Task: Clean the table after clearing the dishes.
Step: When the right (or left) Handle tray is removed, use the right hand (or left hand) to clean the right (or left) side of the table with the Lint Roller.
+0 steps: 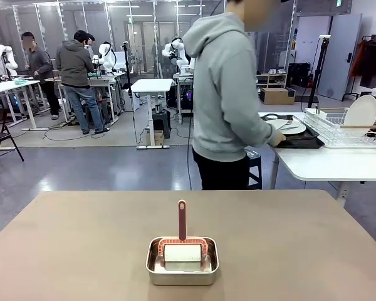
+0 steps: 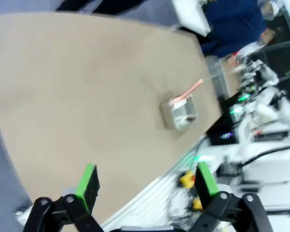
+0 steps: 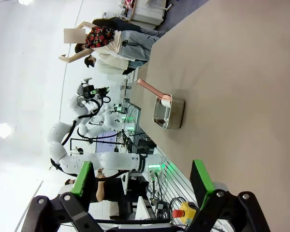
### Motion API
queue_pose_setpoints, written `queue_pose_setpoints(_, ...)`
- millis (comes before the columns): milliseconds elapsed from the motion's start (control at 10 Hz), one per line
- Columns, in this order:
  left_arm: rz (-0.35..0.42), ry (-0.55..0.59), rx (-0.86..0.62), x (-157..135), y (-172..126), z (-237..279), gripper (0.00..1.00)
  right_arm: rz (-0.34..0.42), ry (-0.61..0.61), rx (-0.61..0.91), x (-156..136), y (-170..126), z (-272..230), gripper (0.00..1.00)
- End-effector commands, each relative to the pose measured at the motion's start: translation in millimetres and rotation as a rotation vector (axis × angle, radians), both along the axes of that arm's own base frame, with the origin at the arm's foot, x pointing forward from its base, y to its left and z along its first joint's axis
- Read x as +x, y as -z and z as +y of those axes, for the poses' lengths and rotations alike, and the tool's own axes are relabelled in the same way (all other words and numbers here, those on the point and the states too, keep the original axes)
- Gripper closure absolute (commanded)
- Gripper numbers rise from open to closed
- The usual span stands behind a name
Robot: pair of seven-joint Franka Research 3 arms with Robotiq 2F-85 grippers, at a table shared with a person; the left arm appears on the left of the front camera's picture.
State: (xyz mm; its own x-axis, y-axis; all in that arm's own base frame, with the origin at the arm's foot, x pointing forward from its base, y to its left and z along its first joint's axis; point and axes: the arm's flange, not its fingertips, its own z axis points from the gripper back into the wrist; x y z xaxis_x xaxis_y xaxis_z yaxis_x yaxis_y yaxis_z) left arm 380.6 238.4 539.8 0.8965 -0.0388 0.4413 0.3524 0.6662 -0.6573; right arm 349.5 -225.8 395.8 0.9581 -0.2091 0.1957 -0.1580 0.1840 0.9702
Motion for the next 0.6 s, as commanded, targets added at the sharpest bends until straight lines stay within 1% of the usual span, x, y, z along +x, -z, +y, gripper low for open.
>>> queue_pose_setpoints(0,-0.077,0.127,0.347,21,-55,-71,0.0,-0.008,0.001,-0.001,-2,-2,0,0.0)
queue_pose_setpoints(100,-0.1,0.212,0.486,41,-77,-120,0.0,-0.008,0.001,-0.001,-2,-2,0,0.0)
queue_pose_setpoints(200,-0.147,0.331,0.577,57,-90,-178,0.0,-0.008,0.001,-0.001,-2,-2,0,0.0)
queue_pose_setpoints(300,-0.165,0.425,0.729,72,-88,-242,0.0,-0.008,0.001,-0.001,-2,-2,0,0.0)
queue_pose_setpoints(400,-0.188,0.433,0.873,85,-78,-289,0.0,-0.008,0.001,-0.001,-2,-2,0,0.0)
queue_pose_setpoints(500,-0.218,0.459,0.962,95,-67,-328,0.0,-0.008,0.001,-0.001,-2,-2,0,0.0)
